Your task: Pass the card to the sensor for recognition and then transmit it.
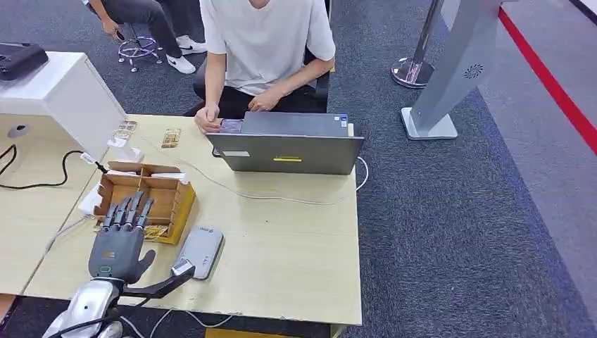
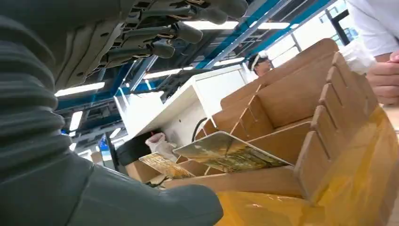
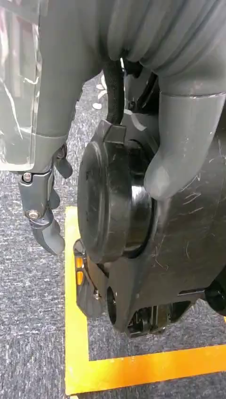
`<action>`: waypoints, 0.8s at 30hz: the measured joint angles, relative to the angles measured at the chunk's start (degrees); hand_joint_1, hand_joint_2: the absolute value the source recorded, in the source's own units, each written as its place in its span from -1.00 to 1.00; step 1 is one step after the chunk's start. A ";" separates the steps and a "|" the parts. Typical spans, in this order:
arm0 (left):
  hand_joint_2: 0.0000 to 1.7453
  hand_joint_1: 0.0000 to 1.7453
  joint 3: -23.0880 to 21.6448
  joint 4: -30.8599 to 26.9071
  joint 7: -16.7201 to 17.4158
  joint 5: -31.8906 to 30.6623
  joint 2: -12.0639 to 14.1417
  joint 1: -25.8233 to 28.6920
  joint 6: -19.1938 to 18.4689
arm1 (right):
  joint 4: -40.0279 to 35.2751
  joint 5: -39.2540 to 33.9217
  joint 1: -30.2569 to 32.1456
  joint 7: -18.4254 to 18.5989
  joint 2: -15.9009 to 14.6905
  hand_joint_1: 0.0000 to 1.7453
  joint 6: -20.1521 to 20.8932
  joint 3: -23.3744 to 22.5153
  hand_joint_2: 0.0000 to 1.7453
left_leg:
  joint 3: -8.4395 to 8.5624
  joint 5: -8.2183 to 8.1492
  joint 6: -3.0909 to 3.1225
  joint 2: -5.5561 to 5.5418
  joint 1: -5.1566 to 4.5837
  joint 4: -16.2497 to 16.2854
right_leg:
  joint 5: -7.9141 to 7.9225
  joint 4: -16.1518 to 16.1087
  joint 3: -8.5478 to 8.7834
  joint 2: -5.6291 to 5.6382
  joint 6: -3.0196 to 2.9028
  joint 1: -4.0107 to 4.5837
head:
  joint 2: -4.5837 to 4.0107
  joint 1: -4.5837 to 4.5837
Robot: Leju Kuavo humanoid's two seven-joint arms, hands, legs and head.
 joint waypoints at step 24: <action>1.00 1.00 1.16 4.57 -0.53 1.09 0.00 -1.97 0.09 | -2.08 -0.28 0.39 0.92 -1.18 -1.00 -1.31 1.68 1.00 | -0.01 0.00 0.00 0.00 0.00 0.00 | 0.00 0.00 0.00 0.00 0.00 0.00 | 0.00 0.00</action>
